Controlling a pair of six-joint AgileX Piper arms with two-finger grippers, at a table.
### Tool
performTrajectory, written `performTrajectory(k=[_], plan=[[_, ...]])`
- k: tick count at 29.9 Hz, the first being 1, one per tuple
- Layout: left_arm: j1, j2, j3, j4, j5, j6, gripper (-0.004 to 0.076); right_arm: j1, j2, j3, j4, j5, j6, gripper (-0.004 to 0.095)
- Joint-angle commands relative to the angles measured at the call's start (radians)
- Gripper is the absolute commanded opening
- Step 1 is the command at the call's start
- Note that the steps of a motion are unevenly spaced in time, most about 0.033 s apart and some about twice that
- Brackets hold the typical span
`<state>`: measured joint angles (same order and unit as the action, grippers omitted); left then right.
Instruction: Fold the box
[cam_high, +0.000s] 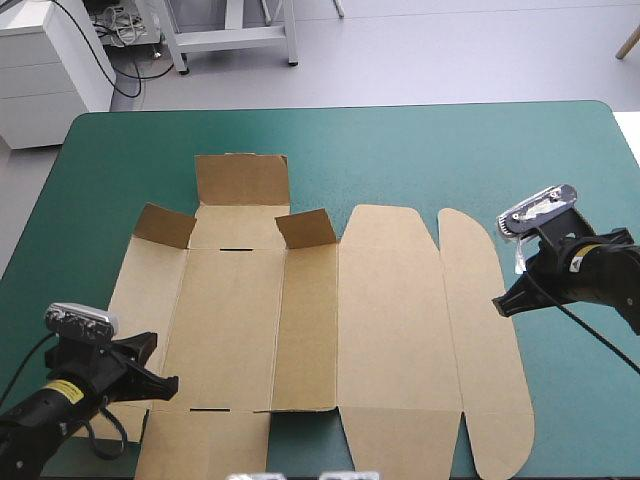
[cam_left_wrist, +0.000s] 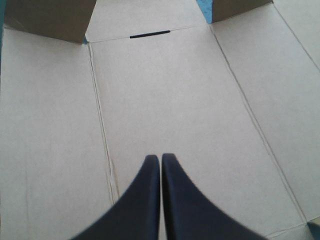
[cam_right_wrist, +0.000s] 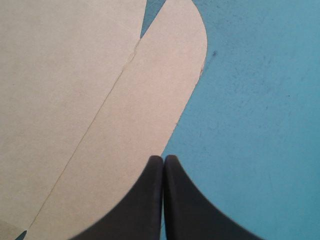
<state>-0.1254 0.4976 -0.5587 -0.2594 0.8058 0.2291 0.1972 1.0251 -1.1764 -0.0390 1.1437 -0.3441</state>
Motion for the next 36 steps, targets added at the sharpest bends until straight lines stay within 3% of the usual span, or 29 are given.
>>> performTrajectory(k=[1, 10, 15, 19, 24, 30, 36], plan=[[-0.002, 0.075, -0.169, -0.015, -0.016, -0.017, -0.0008, -0.005, -0.024, -0.018, 0.021, -0.071, 0.005, -0.0021], [-0.002, 0.342, -0.463, 0.259, 0.031, -0.221, -0.0008, -0.005, -0.024, -0.016, 0.052, -0.113, 0.005, -0.0021], [0.003, 0.437, -0.519, 0.516, 0.044, -0.38, -0.0008, -0.005, -0.024, -0.016, 0.052, -0.11, 0.005, -0.0021], [0.112, 0.468, -0.525, 0.529, 0.051, -0.398, -0.0007, -0.005, -0.024, -0.016, 0.052, -0.11, -0.002, -0.0021], [0.393, 0.469, -0.525, 0.401, 0.039, -0.257, 0.0001, -0.005, -0.024, -0.016, 0.046, -0.118, -0.005, -0.0021], [0.759, 0.515, -0.526, -0.039, 0.018, -0.011, 0.0001, -0.005, -0.022, -0.016, 0.05, -0.133, -0.005, -0.0021], [0.933, 0.604, -0.526, -0.342, 0.158, 0.164, 0.0001, -0.005, -0.022, -0.016, 0.048, -0.133, -0.005, -0.0021]])
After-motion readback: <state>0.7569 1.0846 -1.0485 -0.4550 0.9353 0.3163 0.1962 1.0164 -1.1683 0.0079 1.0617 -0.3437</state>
